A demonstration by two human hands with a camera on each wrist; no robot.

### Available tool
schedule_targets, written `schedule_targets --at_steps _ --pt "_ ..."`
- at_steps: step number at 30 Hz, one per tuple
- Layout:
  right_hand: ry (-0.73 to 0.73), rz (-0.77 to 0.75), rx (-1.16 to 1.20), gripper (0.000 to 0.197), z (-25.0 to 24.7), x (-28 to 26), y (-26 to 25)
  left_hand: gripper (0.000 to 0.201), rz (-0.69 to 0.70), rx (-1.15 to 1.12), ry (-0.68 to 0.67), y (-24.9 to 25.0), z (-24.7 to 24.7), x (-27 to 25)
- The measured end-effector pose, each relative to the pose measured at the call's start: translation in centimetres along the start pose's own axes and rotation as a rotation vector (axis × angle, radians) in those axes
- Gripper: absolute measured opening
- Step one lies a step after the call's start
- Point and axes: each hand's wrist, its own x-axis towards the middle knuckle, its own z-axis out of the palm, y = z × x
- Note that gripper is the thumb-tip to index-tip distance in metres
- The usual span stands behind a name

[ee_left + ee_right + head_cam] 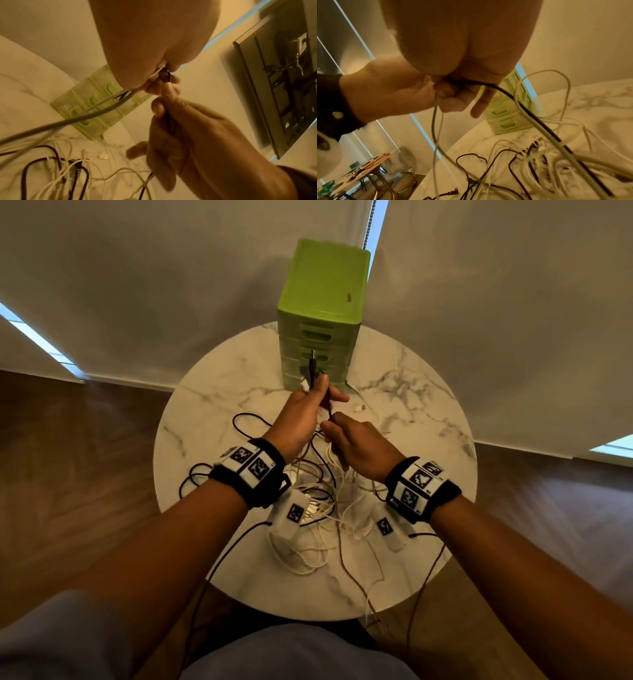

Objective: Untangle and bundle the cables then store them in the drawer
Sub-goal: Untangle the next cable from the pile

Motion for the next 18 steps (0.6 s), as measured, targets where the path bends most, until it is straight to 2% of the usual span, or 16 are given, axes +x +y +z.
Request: schedule_targets --at_steps 3,5,8,12,15,17,18 --pt "-0.055 0.019 0.124 0.042 0.2 -0.8 0.5 0.039 0.035 -0.173 -0.002 1.1 0.0 0.7" --pt "-0.086 0.021 0.142 0.047 0.1 -1.5 1.6 0.038 0.064 -0.33 0.002 1.9 -1.1 1.2" --pt "-0.125 0.057 0.156 0.048 -0.4 -2.3 3.3 0.039 0.109 -0.445 0.041 3.7 -3.3 2.1" --pt "-0.22 0.147 0.062 0.047 -1.7 -3.4 5.9 0.038 0.219 -0.596 0.216 7.2 -6.9 3.1" --pt "-0.223 0.237 -0.028 0.047 -2.8 -4.2 7.2 0.038 0.272 -0.477 0.324 8.9 -9.4 3.1" --pt "-0.106 0.235 -0.099 0.044 -3.3 -3.8 6.9 0.037 0.283 -0.195 0.325 8.2 -9.1 2.2" --pt "-0.033 0.21 -0.122 0.042 -3.5 -3.2 6.3 0.037 0.277 0.005 0.283 7.2 -8.3 1.5"
